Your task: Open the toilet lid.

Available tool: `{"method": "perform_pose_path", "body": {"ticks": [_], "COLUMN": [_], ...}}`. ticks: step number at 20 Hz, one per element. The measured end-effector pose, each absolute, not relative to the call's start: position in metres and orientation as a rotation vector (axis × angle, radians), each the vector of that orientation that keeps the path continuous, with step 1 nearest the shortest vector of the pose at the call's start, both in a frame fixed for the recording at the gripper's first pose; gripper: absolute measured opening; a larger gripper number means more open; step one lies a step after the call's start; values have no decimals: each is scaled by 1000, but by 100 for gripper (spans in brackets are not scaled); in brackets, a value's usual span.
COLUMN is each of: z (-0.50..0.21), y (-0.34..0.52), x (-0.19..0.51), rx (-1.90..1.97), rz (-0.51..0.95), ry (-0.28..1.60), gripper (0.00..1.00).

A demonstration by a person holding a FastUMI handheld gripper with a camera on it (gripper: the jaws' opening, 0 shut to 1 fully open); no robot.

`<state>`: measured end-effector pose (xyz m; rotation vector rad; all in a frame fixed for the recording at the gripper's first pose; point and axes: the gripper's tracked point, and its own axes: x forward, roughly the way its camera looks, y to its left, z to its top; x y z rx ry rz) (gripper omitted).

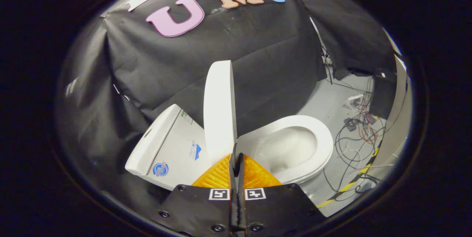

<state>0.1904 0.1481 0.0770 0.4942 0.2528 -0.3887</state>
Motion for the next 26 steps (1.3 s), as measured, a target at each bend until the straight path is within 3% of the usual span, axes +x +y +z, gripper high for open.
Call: {"method": "perform_pose_path", "body": {"ticks": [26], "z": [107], "y": [243], "x": [230], "rx": [246], "rz": [-374], "ry": [264], "gripper": [3]}}
